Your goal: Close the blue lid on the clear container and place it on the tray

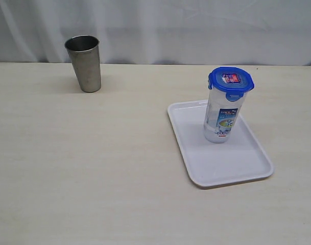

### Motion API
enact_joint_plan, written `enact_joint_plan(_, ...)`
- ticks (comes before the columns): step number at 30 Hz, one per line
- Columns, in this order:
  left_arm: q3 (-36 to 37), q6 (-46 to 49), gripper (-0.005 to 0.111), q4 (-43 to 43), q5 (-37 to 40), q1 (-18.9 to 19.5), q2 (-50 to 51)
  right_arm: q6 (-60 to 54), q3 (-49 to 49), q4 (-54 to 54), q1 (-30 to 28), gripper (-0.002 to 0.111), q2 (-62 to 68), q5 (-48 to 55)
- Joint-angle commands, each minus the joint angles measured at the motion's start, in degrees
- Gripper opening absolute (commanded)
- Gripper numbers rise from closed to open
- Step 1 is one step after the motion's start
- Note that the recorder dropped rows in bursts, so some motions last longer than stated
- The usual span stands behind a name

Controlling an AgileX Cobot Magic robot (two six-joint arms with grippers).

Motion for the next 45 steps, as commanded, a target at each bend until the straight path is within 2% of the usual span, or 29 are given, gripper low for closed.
enact_joint_plan(1,0.19,3.65,0.000,-0.37,9.47,0.15,-0.15,0.06,0.13,0.25,-0.23,0.005,-0.26,-0.71)
enact_joint_plan(2,0.19,3.76,0.000,-0.37,11.36,0.15,-0.15,0.06,0.13,0.25,-0.23,0.005,-0.26,-0.71)
enact_joint_plan(45,0.19,3.34,0.000,-0.46,10.36,0.04,-0.15,0.06,0.13,0.25,-0.23,0.005,-0.26,-0.71)
